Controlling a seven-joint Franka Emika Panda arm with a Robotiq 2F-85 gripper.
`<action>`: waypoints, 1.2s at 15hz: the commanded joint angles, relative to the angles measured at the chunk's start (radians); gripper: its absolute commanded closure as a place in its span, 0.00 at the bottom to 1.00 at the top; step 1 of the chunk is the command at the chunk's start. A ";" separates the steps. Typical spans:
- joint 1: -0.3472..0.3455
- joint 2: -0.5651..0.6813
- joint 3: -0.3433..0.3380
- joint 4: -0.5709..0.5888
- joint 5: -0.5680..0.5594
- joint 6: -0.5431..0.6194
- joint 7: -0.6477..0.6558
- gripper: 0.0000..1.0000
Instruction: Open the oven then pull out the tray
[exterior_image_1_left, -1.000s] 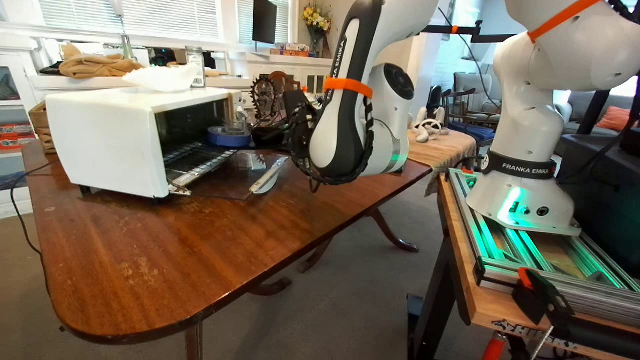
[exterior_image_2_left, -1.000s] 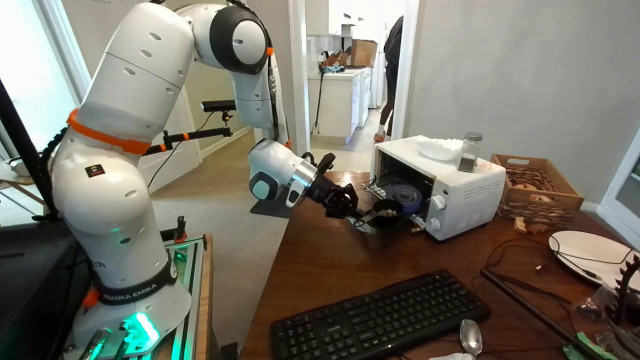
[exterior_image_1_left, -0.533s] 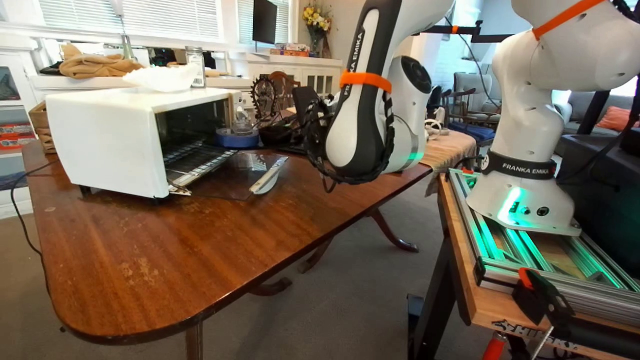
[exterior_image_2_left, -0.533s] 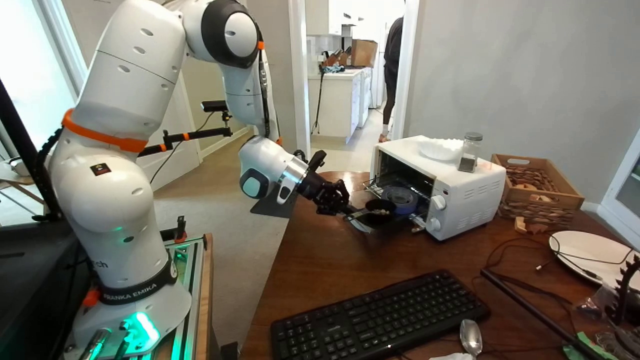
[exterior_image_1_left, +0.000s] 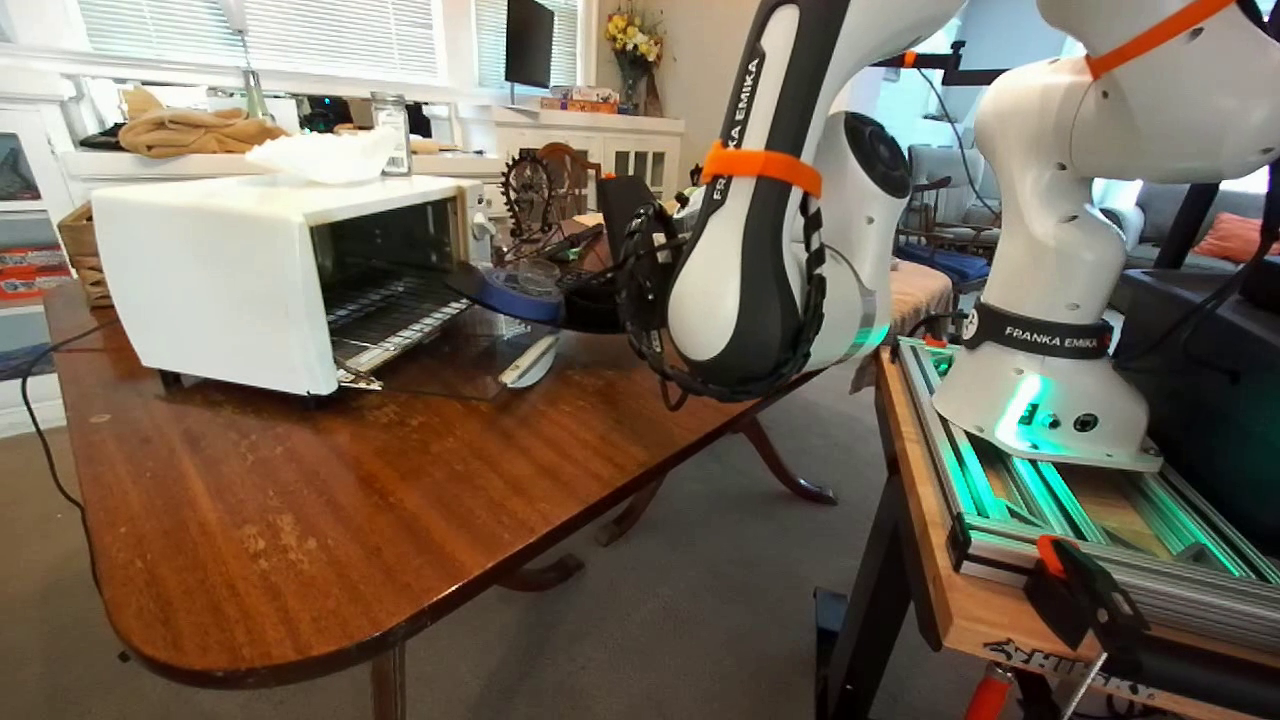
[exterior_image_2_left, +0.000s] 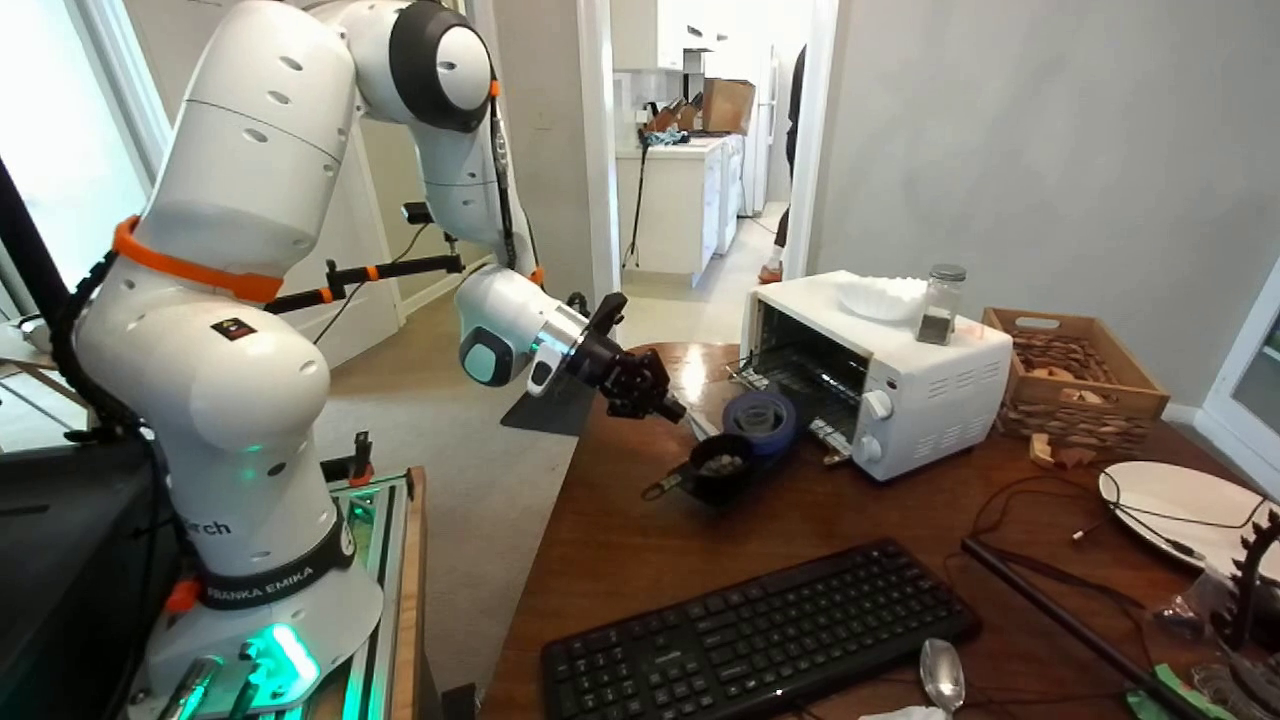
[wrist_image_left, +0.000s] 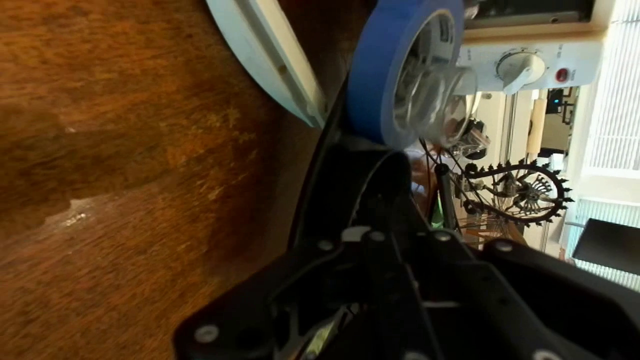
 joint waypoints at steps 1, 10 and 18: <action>0.043 0.030 -0.018 0.057 0.057 0.014 -0.028 0.97; -0.010 0.065 0.048 0.133 0.031 0.014 -0.088 0.97; -0.048 0.078 0.097 0.147 -0.093 0.020 -0.143 0.97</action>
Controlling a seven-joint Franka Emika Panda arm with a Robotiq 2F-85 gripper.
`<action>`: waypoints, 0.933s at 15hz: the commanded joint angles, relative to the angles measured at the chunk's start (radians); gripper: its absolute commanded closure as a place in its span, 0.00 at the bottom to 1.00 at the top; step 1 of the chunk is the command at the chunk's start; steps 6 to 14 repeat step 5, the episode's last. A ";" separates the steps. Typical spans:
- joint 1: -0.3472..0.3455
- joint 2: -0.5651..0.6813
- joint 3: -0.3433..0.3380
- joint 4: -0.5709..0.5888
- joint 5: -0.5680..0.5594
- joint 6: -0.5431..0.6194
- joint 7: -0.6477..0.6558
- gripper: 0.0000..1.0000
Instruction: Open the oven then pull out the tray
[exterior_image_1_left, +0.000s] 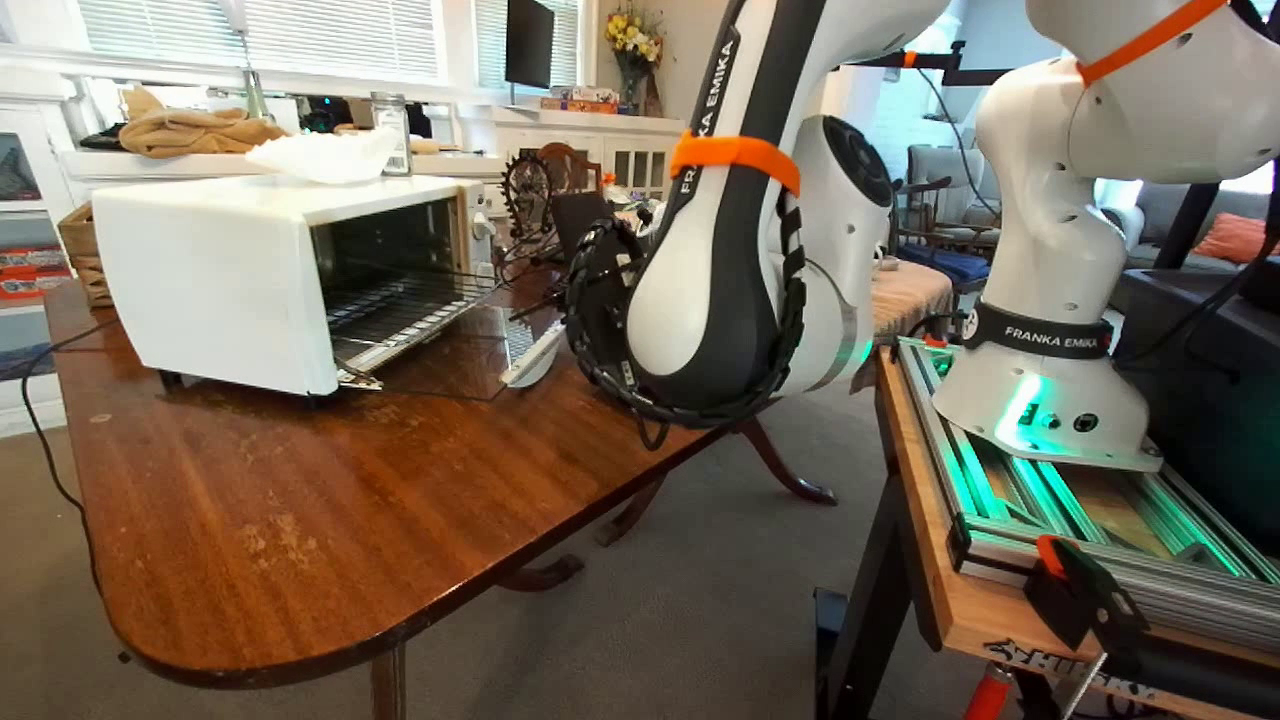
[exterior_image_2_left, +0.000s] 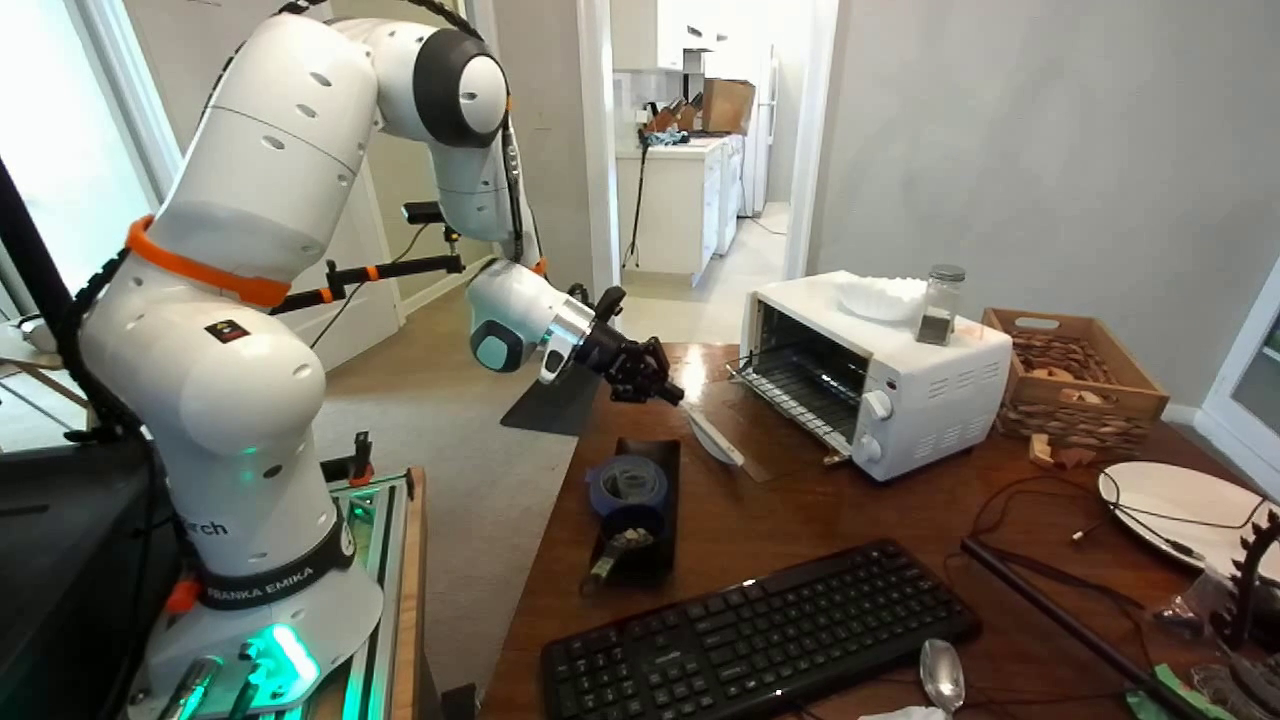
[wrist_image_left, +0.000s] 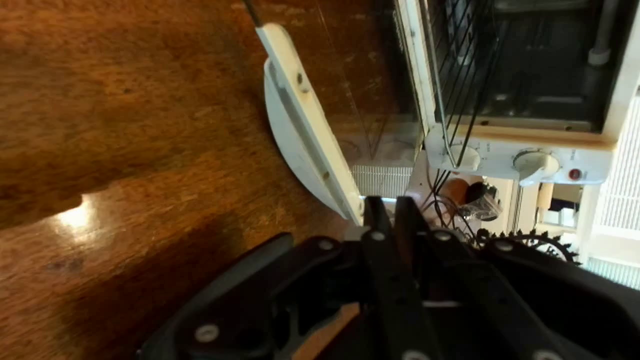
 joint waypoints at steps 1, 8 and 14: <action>0.003 0.004 -0.006 -0.005 -0.082 0.020 -0.010 0.91; -0.040 0.003 0.035 0.001 -0.072 0.014 -0.020 0.81; -0.040 0.003 0.035 0.001 -0.072 0.014 -0.020 0.81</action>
